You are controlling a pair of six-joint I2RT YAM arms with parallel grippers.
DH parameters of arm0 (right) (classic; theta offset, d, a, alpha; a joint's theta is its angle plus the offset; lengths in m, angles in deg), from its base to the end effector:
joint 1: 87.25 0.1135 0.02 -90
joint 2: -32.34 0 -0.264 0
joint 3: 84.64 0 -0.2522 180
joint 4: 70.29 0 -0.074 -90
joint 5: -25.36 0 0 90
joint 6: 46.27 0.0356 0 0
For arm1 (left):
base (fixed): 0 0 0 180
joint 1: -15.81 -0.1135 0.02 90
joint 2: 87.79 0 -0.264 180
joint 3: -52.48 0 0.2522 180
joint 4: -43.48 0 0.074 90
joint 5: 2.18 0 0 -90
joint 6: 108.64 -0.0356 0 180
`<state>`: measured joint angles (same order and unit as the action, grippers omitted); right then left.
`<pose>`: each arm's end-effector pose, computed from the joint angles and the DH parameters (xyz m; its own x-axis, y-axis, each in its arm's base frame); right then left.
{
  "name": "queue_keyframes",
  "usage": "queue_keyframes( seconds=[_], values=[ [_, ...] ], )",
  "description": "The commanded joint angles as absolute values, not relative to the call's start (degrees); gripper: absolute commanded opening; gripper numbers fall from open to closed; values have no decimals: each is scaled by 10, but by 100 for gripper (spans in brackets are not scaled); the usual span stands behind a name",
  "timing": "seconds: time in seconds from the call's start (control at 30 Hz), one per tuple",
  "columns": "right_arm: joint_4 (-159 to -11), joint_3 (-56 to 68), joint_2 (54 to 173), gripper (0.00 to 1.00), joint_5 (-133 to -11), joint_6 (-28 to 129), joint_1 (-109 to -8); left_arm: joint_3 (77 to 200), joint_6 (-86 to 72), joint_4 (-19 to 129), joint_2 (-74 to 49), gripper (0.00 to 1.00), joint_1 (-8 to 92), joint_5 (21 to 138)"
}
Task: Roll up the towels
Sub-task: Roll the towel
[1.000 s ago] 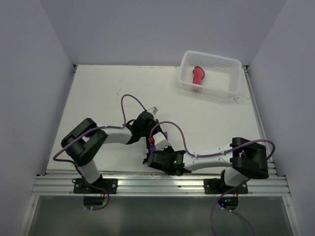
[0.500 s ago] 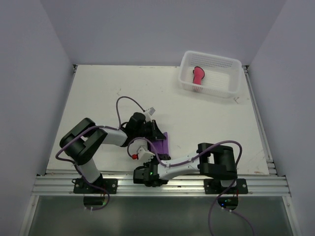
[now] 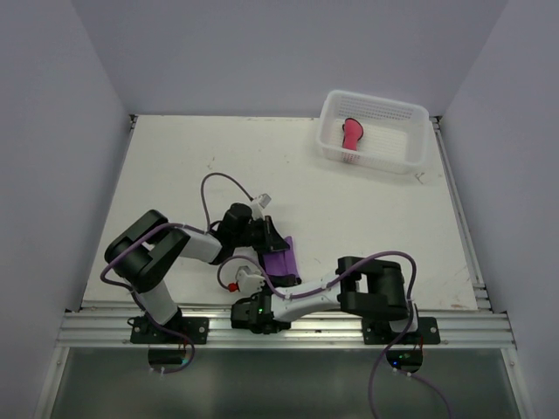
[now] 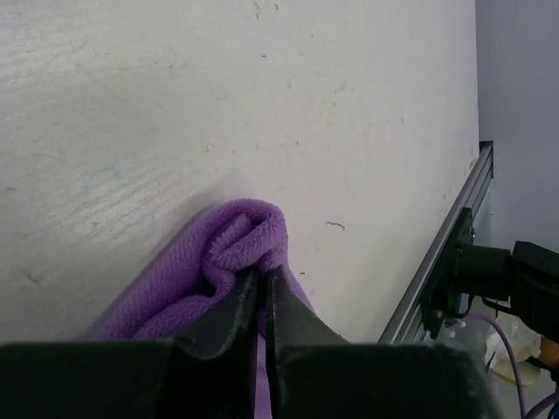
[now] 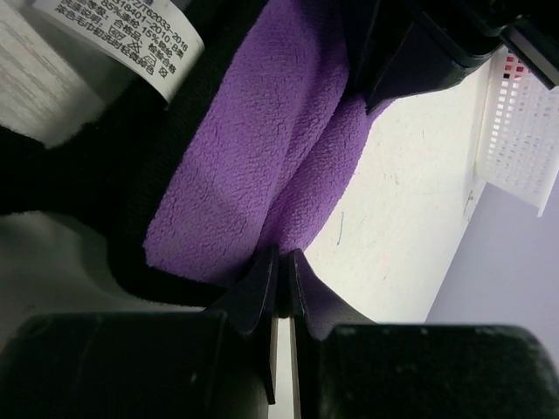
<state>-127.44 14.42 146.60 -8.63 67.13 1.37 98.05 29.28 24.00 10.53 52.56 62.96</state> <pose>0.0377 0.3376 0.1218 -0.2441 -0.9148 -0.3217 -0.5035 0.4031 -0.7642 0.2312 -0.1913 0.1157 -0.9065 -0.1635 -0.3892 0.2263 0.5899 -0.7751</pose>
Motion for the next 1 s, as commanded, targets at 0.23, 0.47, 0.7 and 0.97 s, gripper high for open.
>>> queue_keyframes(
  seconds=[0.23,0.47,0.7,0.97],
  values=[
    [-1226,135,1480,0,-196,671,34,948,232,215,83,0,508,718],
    [-1195,137,1463,0,-234,686,31,931,221,227,77,0,508,741],
    [-1176,159,1435,3,-262,721,16,918,211,232,78,0,509,753],
    [-1147,201,1375,9,-301,751,-23,909,211,224,92,0,509,755]
  ],
)
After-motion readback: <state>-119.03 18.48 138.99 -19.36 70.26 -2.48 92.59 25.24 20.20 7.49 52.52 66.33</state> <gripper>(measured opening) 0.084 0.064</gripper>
